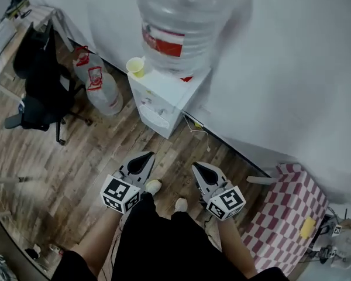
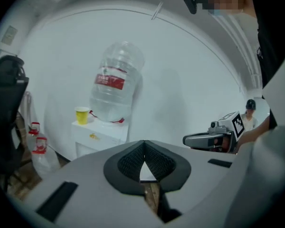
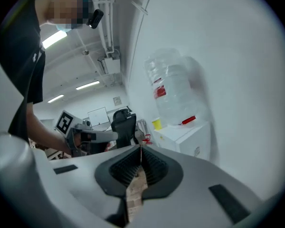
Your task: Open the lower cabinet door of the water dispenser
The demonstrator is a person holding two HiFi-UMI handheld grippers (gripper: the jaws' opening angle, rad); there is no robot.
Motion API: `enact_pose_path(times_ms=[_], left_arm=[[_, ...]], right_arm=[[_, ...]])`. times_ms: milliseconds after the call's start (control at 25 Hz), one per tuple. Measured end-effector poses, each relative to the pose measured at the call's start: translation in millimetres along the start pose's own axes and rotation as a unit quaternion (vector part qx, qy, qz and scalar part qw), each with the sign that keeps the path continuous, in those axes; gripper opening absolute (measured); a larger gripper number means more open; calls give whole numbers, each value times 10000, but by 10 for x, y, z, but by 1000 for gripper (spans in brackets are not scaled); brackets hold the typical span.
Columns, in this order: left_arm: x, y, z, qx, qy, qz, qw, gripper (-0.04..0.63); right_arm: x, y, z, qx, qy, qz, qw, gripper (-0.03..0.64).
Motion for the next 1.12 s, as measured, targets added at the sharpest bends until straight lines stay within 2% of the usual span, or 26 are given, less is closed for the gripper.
enact_pose_path(times_ms=[200, 400, 560, 760, 1120], left_arm=[[-289, 181, -119, 880, -2, -157, 9960, 14], [-550, 243, -37, 1328, 46, -235, 9909, 14], [-860, 156, 121, 1411, -4, -287, 9896, 14], [-1449, -201, 374, 1358, -59, -505, 9894, 14], [-2773, -1202, 1185, 1241, -31, -316, 9918, 14]], right_arm=[[-332, 283, 157, 394, -309, -167, 9986, 23], [-636, 516, 362, 532, -388, -77, 9978, 23], [-902, 623, 604, 689, -515, -172, 9961, 23], [-1407, 809, 1026, 800, -643, -263, 9944, 23], [-2813, 1290, 2026, 874, -655, -475, 9929, 23]])
Point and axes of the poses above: the fingertips, and each gripper's own axes: z forward along the fingers, y to its right, x out of its top, the point moved 10 cm from there along -z, backward along the fingers, and after that the axes turned 4 degrees about -x, right-handed, at the moved point
